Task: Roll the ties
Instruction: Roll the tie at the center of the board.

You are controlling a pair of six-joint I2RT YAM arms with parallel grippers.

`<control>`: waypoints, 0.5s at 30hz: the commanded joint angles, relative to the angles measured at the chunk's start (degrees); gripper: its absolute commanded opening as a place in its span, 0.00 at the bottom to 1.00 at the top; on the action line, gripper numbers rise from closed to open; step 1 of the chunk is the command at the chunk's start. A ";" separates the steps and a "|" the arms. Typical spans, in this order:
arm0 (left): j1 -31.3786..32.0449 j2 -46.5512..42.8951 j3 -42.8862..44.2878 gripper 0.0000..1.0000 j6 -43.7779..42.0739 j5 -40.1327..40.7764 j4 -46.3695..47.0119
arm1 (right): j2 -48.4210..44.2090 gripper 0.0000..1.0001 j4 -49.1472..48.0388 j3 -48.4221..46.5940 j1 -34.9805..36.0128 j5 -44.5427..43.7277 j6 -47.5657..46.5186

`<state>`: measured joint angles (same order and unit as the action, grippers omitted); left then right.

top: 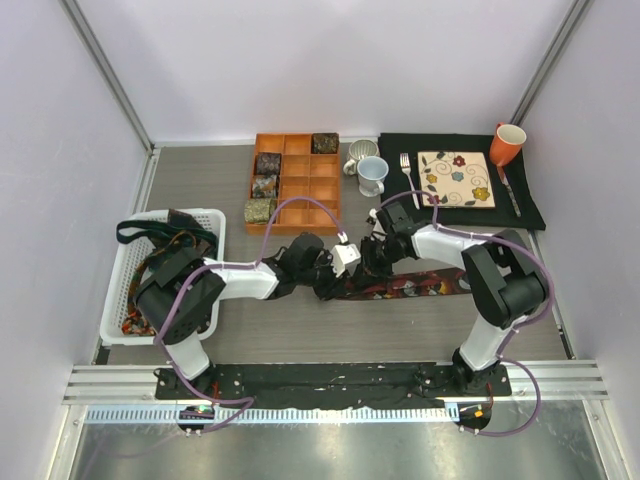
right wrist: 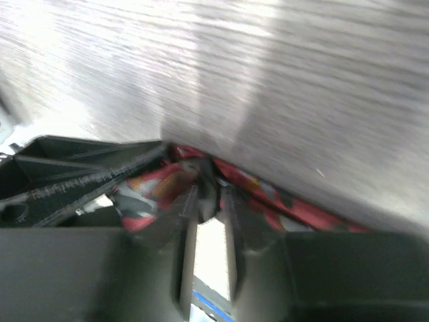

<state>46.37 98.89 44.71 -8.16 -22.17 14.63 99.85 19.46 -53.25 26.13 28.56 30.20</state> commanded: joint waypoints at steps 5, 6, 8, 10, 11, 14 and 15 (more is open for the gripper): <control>-0.23 1.92 -1.91 0.04 -2.65 4.86 -5.76 | -15.03 0.35 6.38 3.33 -1.43 -6.32 7.32; -0.23 2.09 -1.82 0.03 -2.56 4.77 -5.84 | -15.56 0.33 6.38 4.03 -1.43 -6.23 7.86; -0.23 2.10 -1.73 0.03 -2.65 4.51 -6.02 | -14.70 0.29 5.94 5.44 -1.43 -6.58 8.12; -0.23 2.18 -1.55 0.02 -3.17 4.42 -6.46 | -13.20 0.21 5.24 5.88 -1.43 -7.37 7.16; -0.31 2.10 -1.64 0.02 -3.35 4.16 -6.46 | -11.19 0.20 4.62 6.23 -1.52 -7.64 6.72; -0.84 1.66 -1.29 0.02 -3.53 2.67 -6.28 | -7.06 0.18 3.65 6.50 -1.52 -9.48 4.44; -1.02 1.57 -1.12 0.02 -3.70 2.14 -6.37 | -6.00 0.18 3.56 6.50 -1.61 -10.27 4.26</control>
<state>46.39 98.85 44.60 -9.28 -21.91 14.83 89.58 24.01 -47.53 24.73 21.91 36.05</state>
